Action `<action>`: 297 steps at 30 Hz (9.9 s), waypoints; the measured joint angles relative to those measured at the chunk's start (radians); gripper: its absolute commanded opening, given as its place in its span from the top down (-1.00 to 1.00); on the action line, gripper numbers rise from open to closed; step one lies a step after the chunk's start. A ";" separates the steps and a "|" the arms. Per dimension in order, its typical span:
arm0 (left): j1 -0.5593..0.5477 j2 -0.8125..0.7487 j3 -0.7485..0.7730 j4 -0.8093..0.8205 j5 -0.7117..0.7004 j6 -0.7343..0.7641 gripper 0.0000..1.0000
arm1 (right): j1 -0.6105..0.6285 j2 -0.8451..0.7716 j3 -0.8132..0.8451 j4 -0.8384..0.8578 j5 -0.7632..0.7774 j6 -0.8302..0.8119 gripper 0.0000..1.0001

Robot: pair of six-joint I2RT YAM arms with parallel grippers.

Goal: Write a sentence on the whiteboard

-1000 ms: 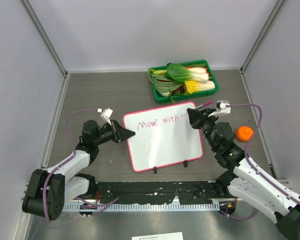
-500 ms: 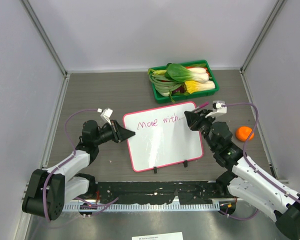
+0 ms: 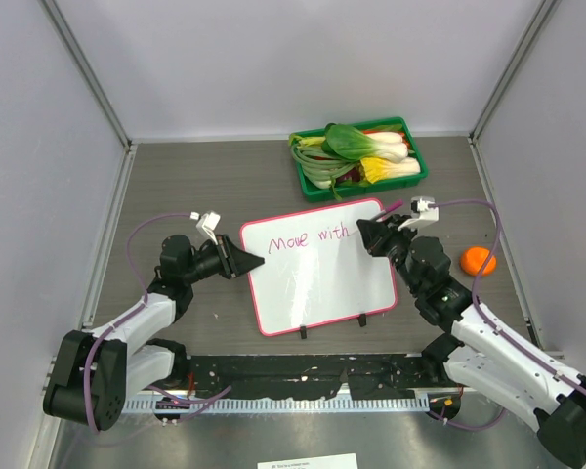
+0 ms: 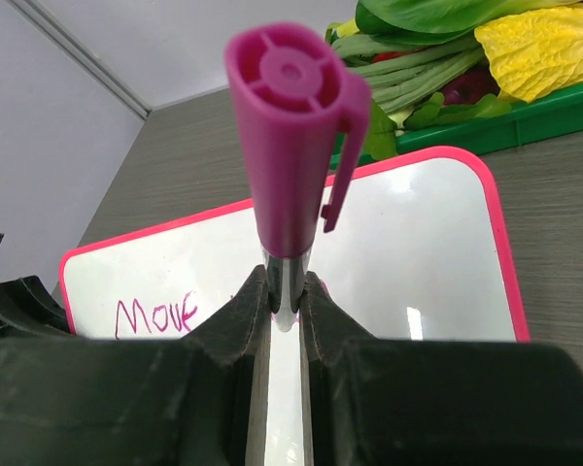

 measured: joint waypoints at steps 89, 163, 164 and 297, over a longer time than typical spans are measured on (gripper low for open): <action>0.000 0.002 0.000 0.000 -0.001 0.000 1.00 | 0.484 0.588 0.159 0.305 0.101 -0.103 0.99; 0.000 0.002 0.000 -0.002 -0.001 0.002 1.00 | 0.484 0.545 0.166 0.217 0.173 -0.100 0.99; 0.000 0.002 0.000 -0.002 -0.001 0.002 1.00 | 0.484 0.545 0.166 0.216 0.173 -0.100 0.99; 0.000 -0.002 0.000 -0.005 -0.002 0.003 1.00 | 0.458 0.450 0.065 0.238 0.225 -0.033 0.99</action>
